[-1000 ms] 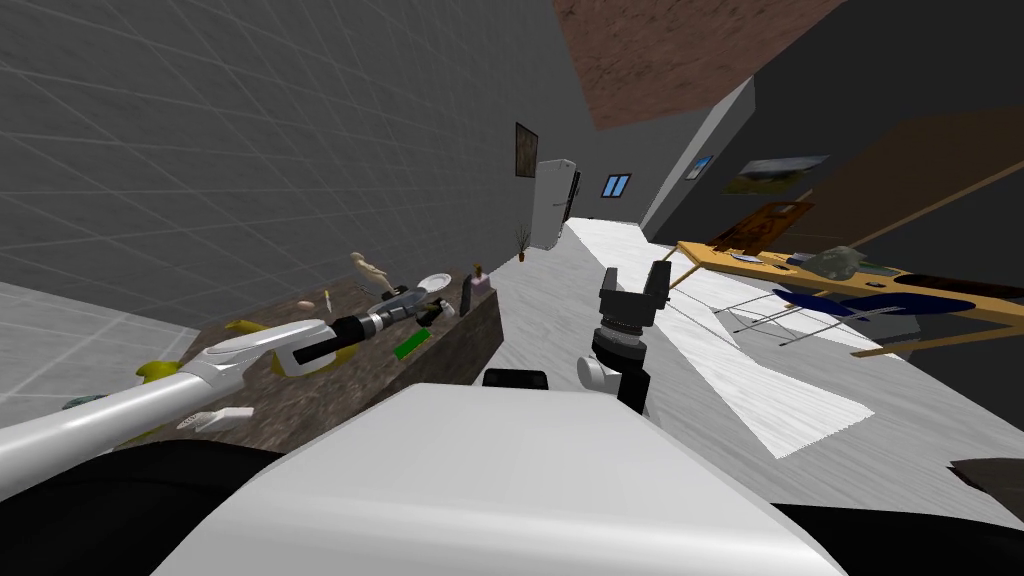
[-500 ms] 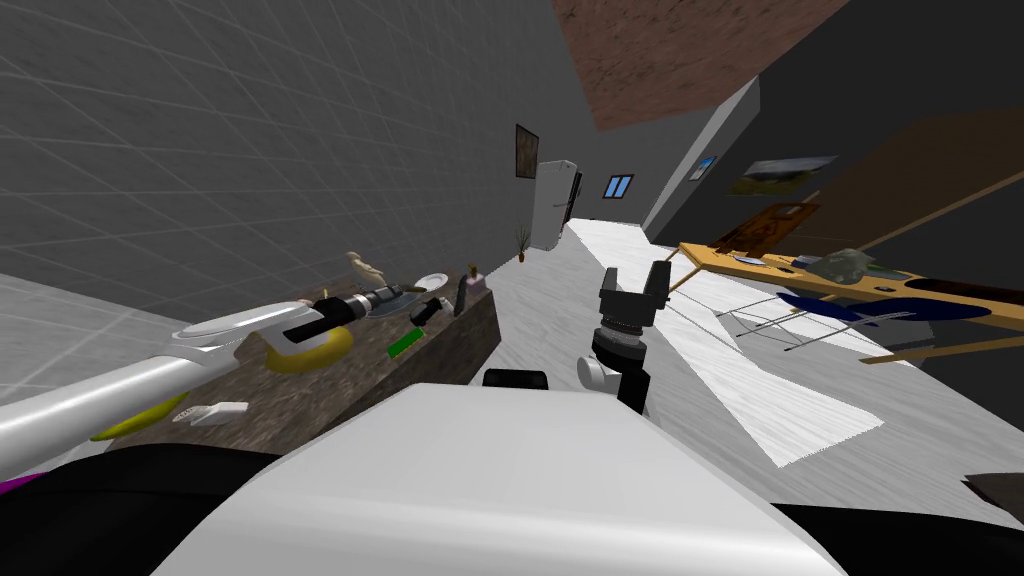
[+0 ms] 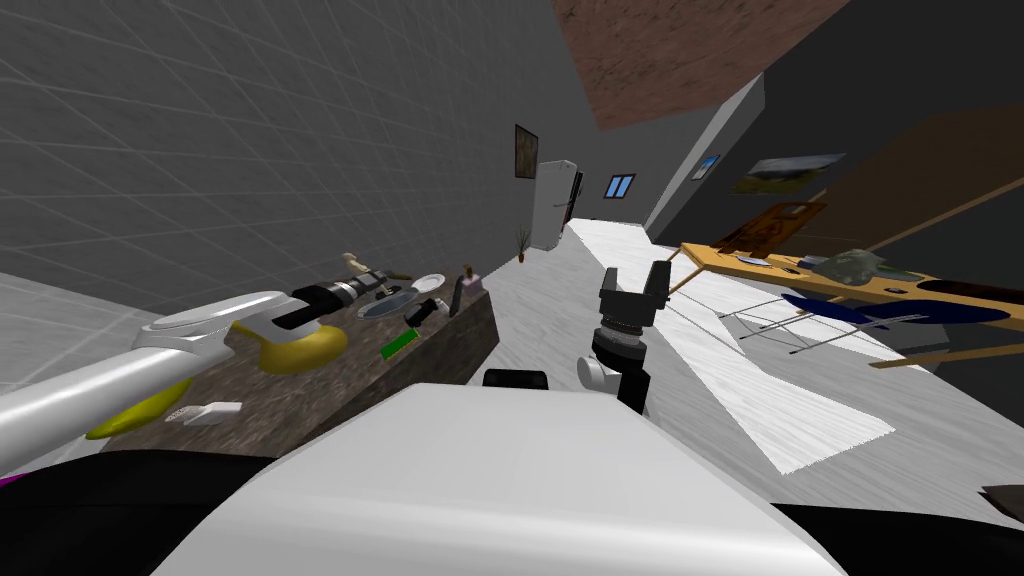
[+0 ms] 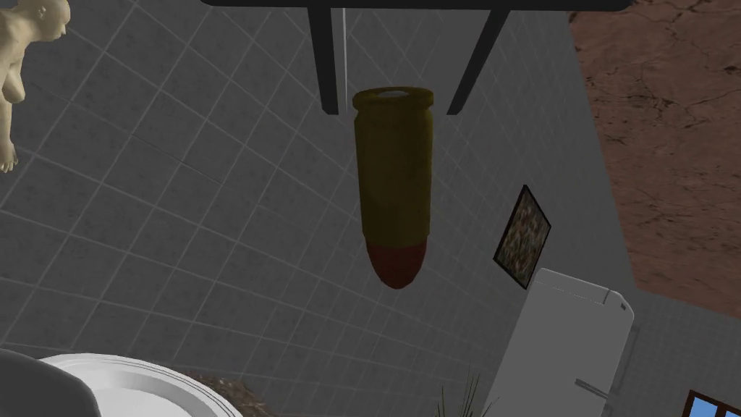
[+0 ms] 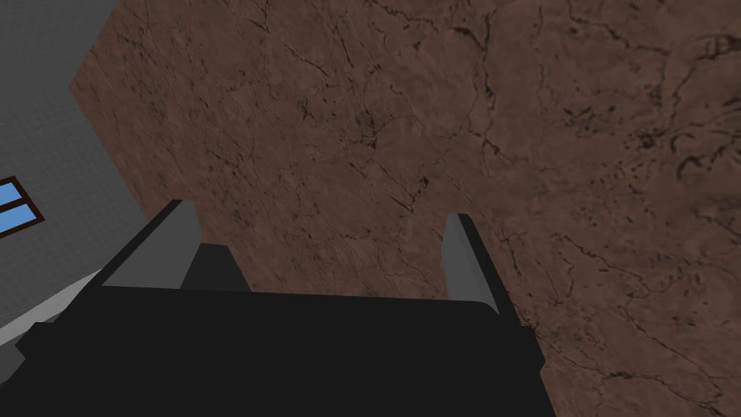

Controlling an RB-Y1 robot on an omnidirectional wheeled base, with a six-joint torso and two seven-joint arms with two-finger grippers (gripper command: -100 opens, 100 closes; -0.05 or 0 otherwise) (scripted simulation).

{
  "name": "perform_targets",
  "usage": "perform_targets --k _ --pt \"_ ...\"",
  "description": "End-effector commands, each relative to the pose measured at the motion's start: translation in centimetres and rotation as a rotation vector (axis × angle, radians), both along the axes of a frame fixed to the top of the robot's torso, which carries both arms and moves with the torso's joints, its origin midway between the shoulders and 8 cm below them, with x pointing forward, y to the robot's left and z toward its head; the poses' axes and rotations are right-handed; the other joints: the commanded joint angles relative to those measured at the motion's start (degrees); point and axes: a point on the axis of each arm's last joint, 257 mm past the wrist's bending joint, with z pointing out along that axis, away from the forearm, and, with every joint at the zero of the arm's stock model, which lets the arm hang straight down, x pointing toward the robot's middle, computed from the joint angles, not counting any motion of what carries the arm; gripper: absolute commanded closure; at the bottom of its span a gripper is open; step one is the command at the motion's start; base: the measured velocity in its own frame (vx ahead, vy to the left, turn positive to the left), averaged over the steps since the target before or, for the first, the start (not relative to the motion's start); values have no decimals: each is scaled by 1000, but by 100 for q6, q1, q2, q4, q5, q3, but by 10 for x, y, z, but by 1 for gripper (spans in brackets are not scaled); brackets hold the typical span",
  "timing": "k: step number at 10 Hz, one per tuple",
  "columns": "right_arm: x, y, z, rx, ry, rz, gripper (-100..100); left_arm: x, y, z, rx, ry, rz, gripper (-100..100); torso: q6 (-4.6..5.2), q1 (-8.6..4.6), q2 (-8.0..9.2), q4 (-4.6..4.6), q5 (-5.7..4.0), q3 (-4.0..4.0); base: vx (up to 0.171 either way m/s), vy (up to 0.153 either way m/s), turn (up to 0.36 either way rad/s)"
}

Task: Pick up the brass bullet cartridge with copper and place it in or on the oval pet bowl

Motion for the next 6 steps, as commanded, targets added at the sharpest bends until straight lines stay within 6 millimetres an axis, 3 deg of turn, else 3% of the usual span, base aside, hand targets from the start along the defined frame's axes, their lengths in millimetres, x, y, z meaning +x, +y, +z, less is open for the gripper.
perform_targets --k 1,2,3,6 --pt "0 0 0 0 0 0 0 2 27 19 -12 -48 72 100 0 0 0 0 0 0 33 -54 -4" --pt "0 0 0 0 0 0 0 2 45 30 -21 -76 120 100 -8 4 -2 2 -1 0 36 -61 27" --pt "0 0 0 0 0 0 0 2 45 30 -21 -76 120 100 -8 3 -1 -1 3 -1 22 -51 21" --pt "0 0 0 0 0 0 0 -7 98 51 -58 -143 265 100 -7 3 -3 -2 5 -2 37 -57 1"
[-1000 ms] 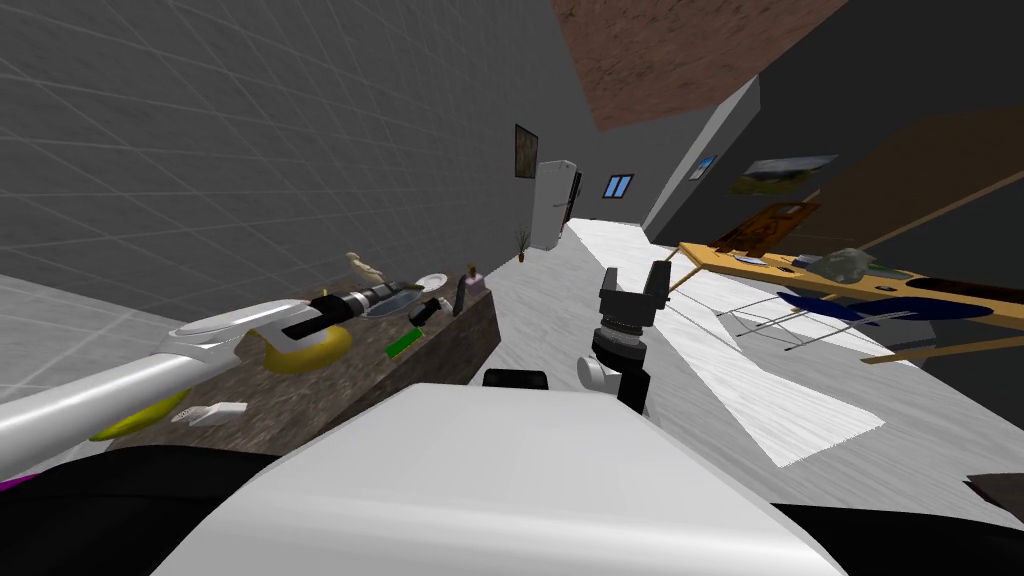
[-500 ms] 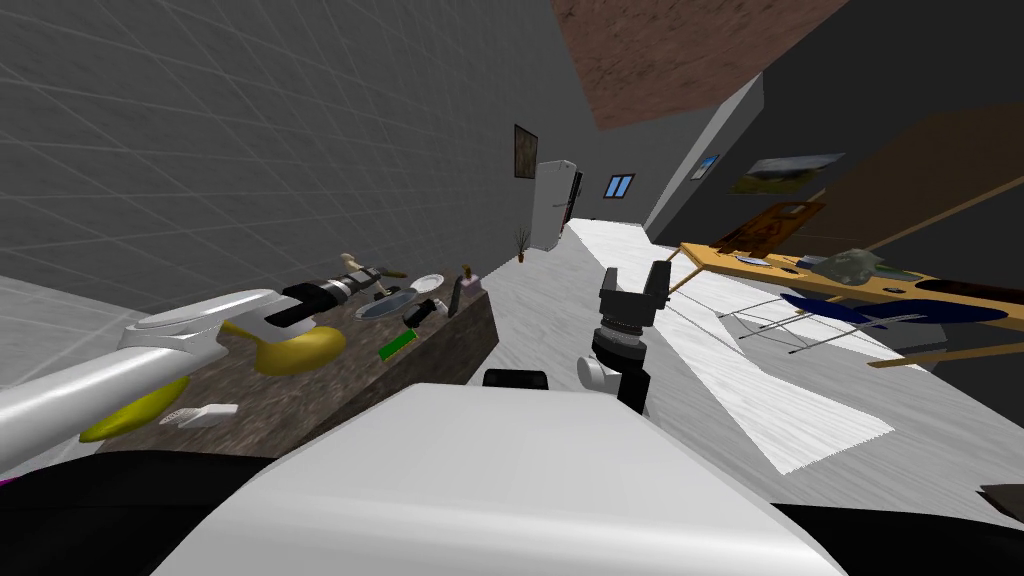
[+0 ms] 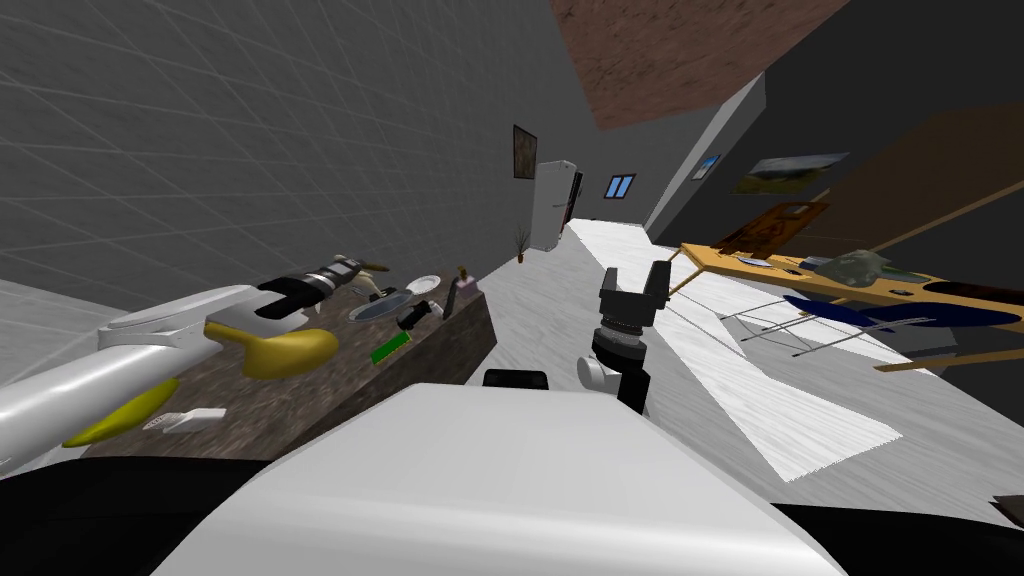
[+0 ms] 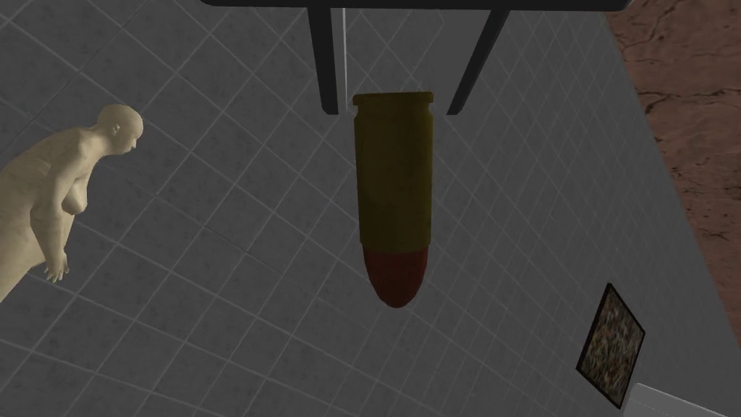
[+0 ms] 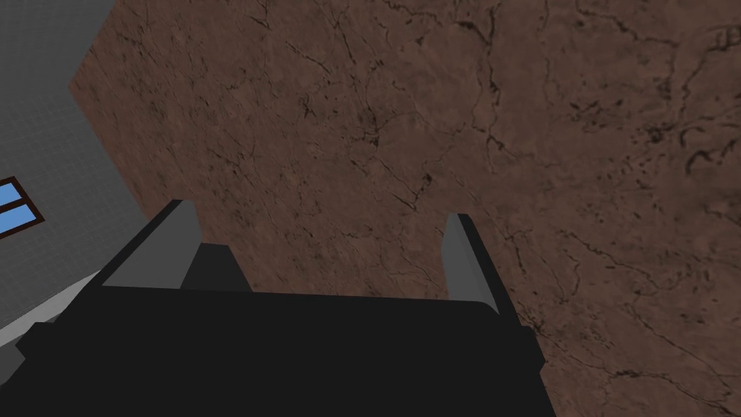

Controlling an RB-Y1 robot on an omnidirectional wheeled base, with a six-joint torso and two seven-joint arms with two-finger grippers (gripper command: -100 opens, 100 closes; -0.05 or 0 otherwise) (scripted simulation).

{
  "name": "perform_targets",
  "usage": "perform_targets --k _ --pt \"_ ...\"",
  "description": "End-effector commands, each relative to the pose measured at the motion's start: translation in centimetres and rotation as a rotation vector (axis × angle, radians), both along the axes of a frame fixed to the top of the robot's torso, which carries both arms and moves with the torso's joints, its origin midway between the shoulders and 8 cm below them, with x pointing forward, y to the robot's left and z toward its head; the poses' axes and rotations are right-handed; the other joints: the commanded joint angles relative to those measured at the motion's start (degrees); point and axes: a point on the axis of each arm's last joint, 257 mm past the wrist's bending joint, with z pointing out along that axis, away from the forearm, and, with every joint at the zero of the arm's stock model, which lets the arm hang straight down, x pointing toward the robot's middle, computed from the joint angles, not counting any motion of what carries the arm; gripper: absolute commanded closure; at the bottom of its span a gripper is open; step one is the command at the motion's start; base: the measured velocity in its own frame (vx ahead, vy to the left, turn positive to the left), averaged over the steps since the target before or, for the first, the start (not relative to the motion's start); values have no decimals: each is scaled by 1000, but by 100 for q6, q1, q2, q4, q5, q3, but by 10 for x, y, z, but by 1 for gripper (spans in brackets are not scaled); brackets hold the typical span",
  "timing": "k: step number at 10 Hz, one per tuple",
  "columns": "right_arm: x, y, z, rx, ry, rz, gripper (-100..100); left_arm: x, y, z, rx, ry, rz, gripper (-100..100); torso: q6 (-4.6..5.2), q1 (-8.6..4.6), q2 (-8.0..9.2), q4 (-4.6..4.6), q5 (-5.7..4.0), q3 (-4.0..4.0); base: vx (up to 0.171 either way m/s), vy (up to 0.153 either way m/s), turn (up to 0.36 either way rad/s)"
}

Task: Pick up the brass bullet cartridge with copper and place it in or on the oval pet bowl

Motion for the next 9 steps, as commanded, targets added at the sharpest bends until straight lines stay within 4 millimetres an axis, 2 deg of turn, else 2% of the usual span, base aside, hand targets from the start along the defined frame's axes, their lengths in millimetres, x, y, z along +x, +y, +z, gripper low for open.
perform_targets --k 1,4,7,8,9 --pt "0 0 0 0 0 0 0 -6 16 1 -9 -12 35 100 0 0 0 0 0 0 38 -37 8" --pt "0 0 0 0 0 0 0 -26 66 2 -56 -47 178 100 -3 20 0 0 5 0 46 -30 -7" --pt "0 0 0 0 0 0 0 -53 111 -15 -105 -47 316 100 -7 27 -11 -6 15 -8 75 -28 -11" --pt "0 0 0 0 0 0 0 -64 124 -24 -120 -40 360 100 -7 33 -13 -9 20 -11 74 -9 -25" --pt "0 0 0 0 0 0 0 -64 124 -24 -120 -40 360 100 -7 39 -15 -9 20 -12 45 -2 5"
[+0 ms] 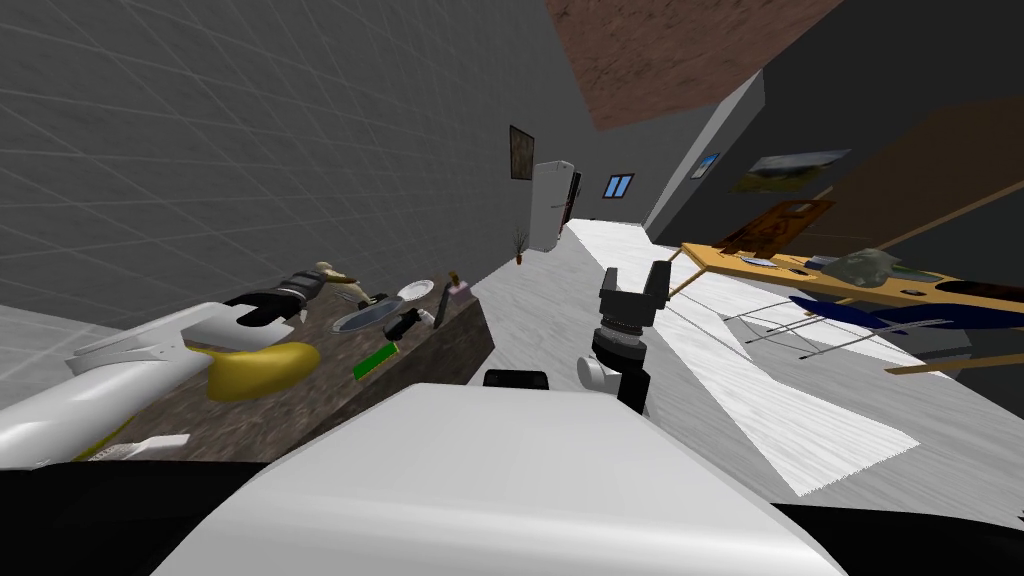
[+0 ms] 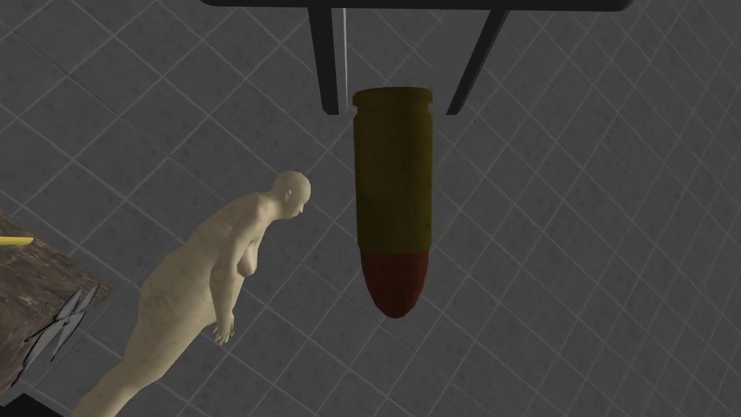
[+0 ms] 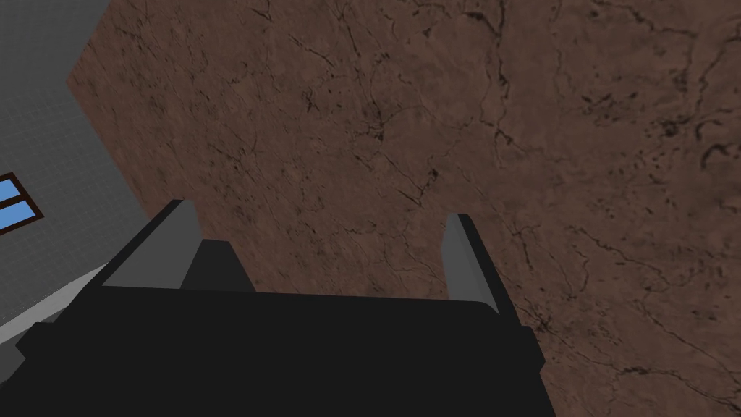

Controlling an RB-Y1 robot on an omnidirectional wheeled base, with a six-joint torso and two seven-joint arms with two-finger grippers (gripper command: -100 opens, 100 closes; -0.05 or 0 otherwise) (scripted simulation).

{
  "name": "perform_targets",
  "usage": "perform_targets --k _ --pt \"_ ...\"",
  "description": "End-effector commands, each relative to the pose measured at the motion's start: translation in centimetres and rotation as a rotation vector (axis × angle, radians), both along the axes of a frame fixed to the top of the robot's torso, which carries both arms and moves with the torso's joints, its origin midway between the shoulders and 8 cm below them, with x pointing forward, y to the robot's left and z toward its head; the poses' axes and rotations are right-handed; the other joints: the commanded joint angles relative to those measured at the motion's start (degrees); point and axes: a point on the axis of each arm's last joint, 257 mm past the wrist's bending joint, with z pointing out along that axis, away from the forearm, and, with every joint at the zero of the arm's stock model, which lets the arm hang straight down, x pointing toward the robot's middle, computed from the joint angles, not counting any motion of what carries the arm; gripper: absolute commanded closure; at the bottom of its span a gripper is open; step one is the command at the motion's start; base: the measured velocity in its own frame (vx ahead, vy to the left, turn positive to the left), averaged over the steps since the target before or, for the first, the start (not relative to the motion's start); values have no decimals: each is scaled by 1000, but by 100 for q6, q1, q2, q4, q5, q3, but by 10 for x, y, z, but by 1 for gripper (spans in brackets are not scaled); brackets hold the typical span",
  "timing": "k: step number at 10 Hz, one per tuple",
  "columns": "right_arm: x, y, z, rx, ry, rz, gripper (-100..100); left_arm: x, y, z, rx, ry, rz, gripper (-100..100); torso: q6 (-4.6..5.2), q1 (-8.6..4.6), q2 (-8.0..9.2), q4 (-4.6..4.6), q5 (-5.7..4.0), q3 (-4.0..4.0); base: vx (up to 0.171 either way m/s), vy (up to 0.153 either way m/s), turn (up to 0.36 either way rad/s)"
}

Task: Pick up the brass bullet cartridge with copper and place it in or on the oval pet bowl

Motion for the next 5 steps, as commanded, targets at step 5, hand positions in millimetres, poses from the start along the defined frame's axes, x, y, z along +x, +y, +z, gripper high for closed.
perform_targets --k 5 --pt "0 0 0 0 0 0 0 -63 53 -61 -86 79 208 100 -4 7 -7 -4 3 -5 66 3 -29"
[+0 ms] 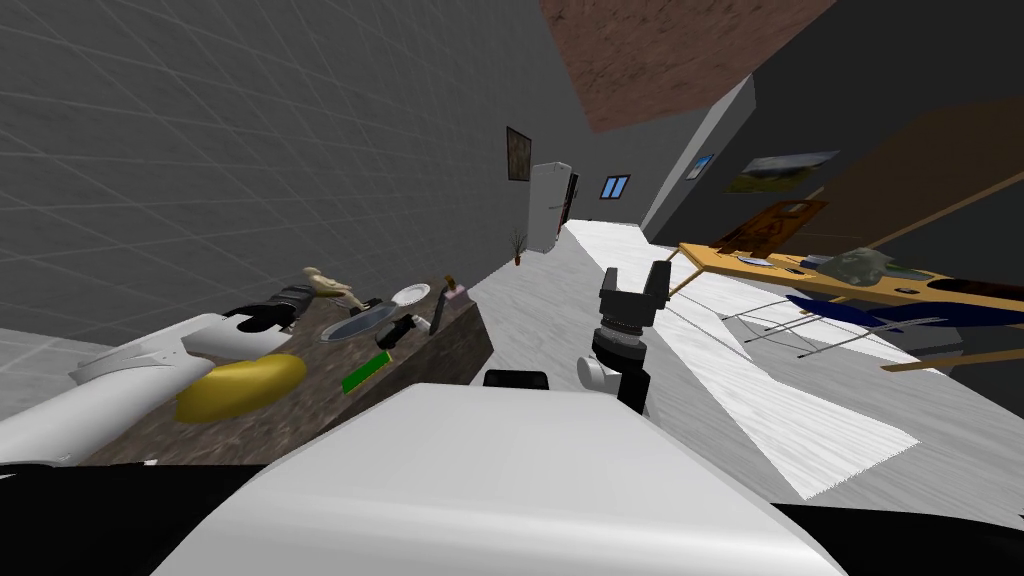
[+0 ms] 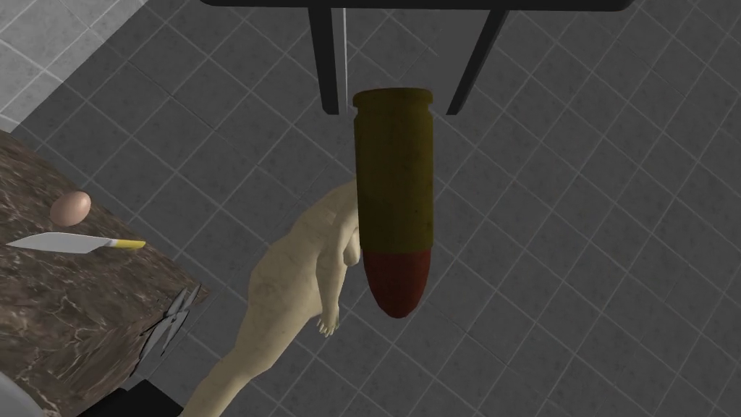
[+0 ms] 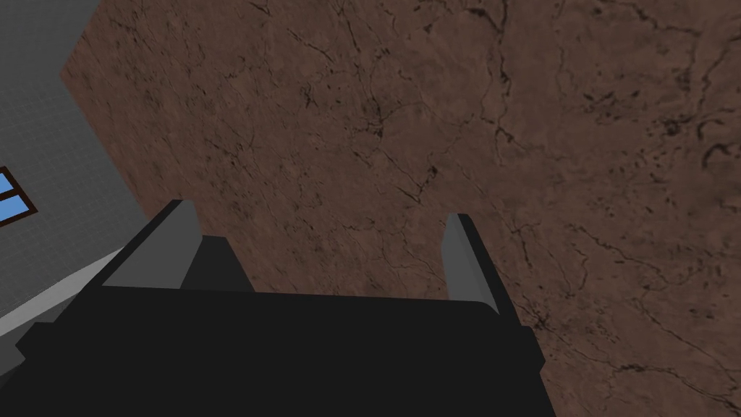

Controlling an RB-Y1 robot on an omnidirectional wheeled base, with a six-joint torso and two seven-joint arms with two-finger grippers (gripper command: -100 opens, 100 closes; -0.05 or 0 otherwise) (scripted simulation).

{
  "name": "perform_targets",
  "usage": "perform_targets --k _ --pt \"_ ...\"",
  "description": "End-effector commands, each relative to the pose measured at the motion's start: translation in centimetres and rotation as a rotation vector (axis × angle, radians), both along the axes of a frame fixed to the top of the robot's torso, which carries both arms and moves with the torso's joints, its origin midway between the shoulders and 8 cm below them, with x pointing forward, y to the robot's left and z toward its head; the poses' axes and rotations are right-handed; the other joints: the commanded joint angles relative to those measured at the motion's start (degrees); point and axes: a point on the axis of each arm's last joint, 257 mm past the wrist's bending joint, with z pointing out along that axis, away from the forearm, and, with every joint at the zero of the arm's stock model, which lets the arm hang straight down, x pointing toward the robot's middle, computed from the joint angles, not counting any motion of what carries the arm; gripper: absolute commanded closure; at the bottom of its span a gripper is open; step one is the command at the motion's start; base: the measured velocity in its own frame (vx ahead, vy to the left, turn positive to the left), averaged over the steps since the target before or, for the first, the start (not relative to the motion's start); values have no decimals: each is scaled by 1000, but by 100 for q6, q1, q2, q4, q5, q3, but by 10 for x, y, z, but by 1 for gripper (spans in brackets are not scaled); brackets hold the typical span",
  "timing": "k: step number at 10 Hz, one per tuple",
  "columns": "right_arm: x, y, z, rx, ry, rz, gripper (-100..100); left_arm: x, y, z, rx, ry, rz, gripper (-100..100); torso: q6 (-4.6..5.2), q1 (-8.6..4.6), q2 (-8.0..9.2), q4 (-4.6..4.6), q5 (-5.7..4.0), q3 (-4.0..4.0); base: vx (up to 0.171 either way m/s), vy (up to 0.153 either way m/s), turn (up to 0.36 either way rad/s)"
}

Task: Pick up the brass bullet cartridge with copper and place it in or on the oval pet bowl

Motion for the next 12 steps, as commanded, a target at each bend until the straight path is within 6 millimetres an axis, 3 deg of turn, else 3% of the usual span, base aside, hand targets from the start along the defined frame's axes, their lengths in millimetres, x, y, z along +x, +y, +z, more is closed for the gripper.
perform_targets --k 1,2,3,6,7,11,12 --pt "0 0 0 0 0 0 0 -14 1 -12 -15 6 26 100 0 0 0 0 0 0 65 10 -13" --pt "0 0 0 0 0 0 0 -20 3 -16 -15 21 31 100 0 -5 8 2 -2 4 22 6 7" --pt "0 0 0 0 0 0 0 -43 13 -41 -40 65 84 100 1 -12 22 6 -7 13 37 -2 -57" --pt "0 0 0 0 0 0 0 -46 14 -43 -44 69 87 100 4 -16 25 6 -10 14 23 3 1" --pt "0 0 0 0 0 0 0 -47 14 -45 -45 72 92 -100 7 -21 29 9 -16 18 0 0 0" --pt "0 0 0 0 0 0 0 -47 14 -45 -45 72 92 -100 7 -26 35 10 -18 21 0 0 0" --pt "0 0 0 0 0 0 0 -47 14 -45 -45 72 92 0 7 -26 35 10 -18 21 0 0 0"
